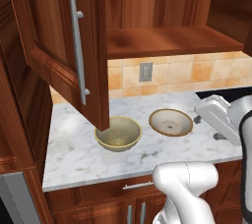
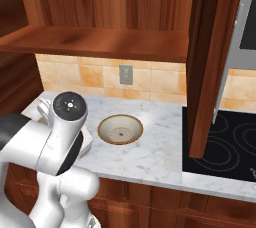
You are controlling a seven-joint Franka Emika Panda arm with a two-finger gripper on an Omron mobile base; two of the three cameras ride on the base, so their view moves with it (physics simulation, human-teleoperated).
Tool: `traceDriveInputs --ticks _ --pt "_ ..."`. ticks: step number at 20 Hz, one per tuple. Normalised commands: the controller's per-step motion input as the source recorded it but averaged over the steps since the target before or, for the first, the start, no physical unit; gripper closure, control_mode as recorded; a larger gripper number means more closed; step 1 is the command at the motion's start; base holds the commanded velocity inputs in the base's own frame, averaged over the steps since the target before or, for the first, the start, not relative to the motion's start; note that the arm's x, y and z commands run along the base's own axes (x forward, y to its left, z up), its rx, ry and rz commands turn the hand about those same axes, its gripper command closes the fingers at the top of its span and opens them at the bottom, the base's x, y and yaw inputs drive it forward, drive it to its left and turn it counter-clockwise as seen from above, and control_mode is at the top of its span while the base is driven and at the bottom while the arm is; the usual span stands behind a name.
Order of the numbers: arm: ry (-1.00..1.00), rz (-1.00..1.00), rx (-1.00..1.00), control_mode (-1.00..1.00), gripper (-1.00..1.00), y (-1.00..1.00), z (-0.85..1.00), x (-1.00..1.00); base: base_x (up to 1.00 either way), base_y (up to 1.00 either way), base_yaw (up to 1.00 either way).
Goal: Open the cabinet. Pick the bowls from the counter and place them in the cabinet. Then close the cabinet.
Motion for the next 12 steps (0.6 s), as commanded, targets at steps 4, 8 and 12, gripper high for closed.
traceDriveInputs --ticks 4,8,12 --pt "-0.15 -0.04 0.00 -1.00 -1.00 -0.34 0.00 0.00 0.00 0.00 0.00" --pt "-0.10 -0.04 0.00 -1.00 -1.00 -0.34 -0.02 0.04 0.00 0.00 0.00" --pt "-0.03 -0.04 0.00 -1.00 -1.00 -0.26 -0.13 0.09 0.00 0.00 0.00"
